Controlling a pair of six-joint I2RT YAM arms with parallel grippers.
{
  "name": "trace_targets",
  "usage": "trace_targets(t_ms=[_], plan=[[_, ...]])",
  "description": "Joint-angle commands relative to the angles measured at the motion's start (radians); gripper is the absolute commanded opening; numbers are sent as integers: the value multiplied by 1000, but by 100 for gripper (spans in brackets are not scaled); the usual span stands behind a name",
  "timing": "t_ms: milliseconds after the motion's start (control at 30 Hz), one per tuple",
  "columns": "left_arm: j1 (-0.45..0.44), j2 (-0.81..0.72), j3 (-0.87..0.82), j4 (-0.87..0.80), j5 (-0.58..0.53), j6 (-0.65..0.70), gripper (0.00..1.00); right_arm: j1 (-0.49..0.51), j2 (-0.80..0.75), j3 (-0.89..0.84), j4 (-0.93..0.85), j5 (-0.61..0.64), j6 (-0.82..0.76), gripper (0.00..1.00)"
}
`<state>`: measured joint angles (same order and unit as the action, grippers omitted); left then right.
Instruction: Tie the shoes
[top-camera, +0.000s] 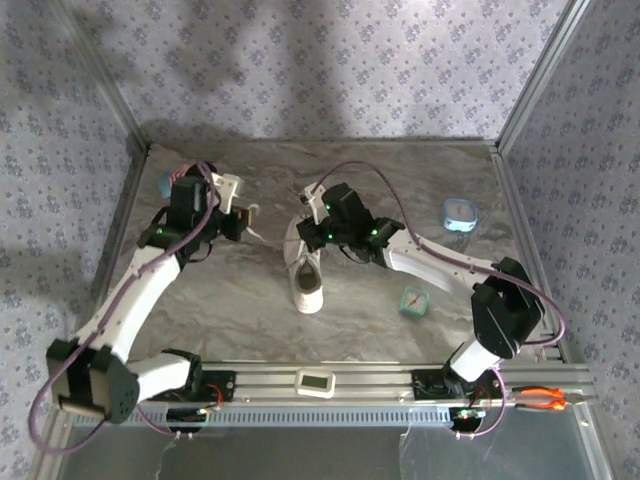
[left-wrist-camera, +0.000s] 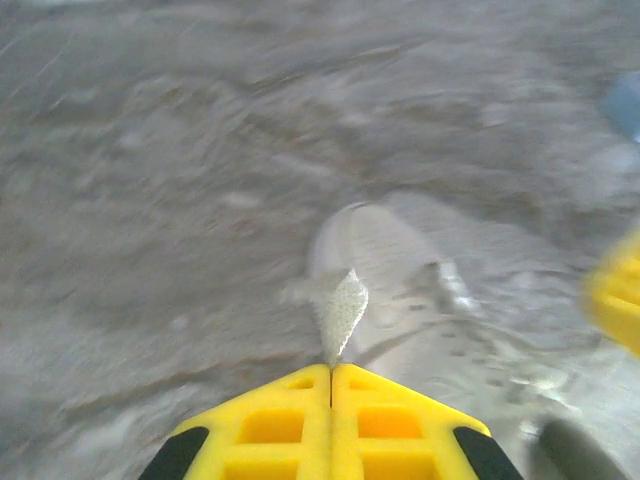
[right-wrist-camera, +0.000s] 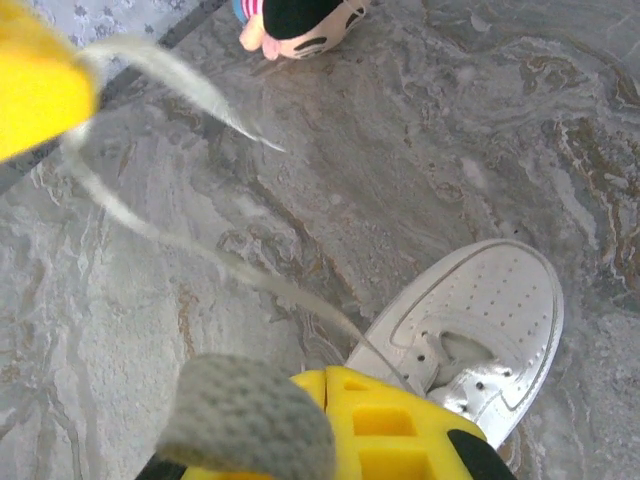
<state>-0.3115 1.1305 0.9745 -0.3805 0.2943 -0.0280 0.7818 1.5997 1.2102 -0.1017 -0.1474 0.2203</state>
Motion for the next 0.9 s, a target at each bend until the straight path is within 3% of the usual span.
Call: trace_targets(t_ms=[0,233,400,867], plan=[[-118,-89,-86,75,68,152,0,-18,36,74,-69,-62,33,0],[-387,-254,-260,251,-2,308,0,-38,95,142,-125,-149,53,0],[-552,-232,-272,289,-45,453,0,-41,109,162,-150,-162,42,0],[-678,154,-34,302,-50,611,0,-40,121,193,-201,-179,13,0]])
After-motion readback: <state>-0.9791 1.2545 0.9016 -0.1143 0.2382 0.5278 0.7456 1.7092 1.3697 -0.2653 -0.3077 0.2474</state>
